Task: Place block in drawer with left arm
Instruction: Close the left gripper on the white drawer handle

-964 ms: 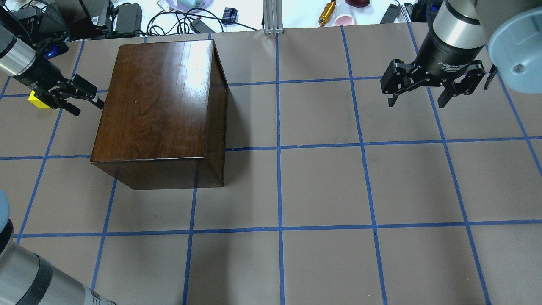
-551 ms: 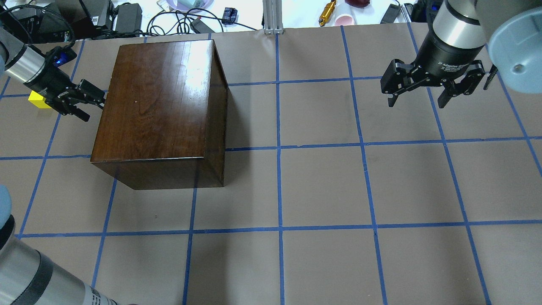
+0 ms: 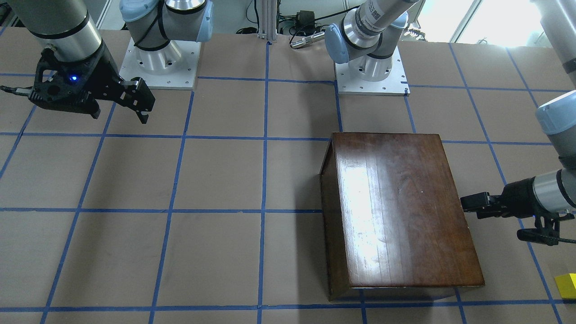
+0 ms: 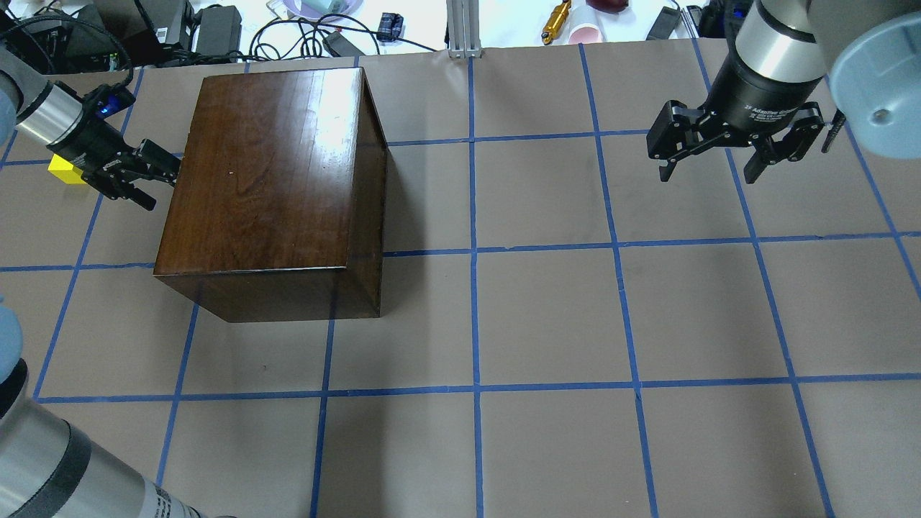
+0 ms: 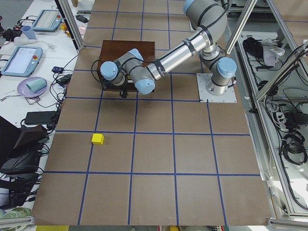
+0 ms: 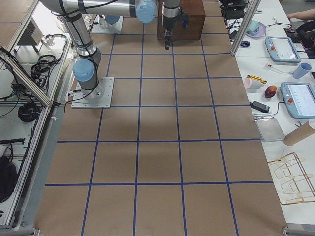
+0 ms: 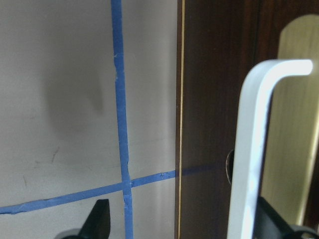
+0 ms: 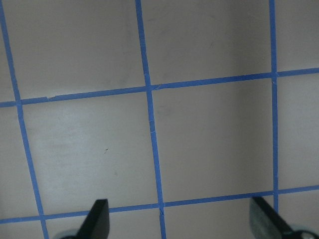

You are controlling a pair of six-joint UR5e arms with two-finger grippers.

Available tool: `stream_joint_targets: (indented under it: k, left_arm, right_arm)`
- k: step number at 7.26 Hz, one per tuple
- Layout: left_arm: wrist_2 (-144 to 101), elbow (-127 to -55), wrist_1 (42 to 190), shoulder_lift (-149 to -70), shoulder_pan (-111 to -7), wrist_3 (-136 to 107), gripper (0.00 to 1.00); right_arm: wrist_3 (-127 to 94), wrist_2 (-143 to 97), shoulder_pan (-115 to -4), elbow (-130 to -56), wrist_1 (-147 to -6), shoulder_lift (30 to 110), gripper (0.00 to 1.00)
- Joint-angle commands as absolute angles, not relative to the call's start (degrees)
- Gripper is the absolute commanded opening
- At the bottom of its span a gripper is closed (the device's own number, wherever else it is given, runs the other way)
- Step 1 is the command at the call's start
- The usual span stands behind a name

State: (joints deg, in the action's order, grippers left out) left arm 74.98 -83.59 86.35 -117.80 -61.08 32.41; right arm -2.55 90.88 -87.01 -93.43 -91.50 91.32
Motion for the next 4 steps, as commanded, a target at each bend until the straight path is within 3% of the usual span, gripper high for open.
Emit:
stream_joint_targets:
  k: [1, 2, 4]
  left_arm:
    - [75.3, -83.1, 86.2, -117.9, -61.0, 32.5, 0.87]
    - [75.8, -83.0, 85.8, -117.9, -60.9, 32.5, 0.78]
    - [77.2, -83.0, 84.6, -117.9, -60.8, 32.5, 0.75]
  right_arm:
    - [-2.5, 90.9, -87.0, -93.4, -91.5, 91.3, 1.0]
    - [-2.5, 90.9, -87.0, -93.4, -91.5, 91.3, 1.0]
    - [-2.5, 90.9, -87.0, -93.4, -91.5, 91.3, 1.0]
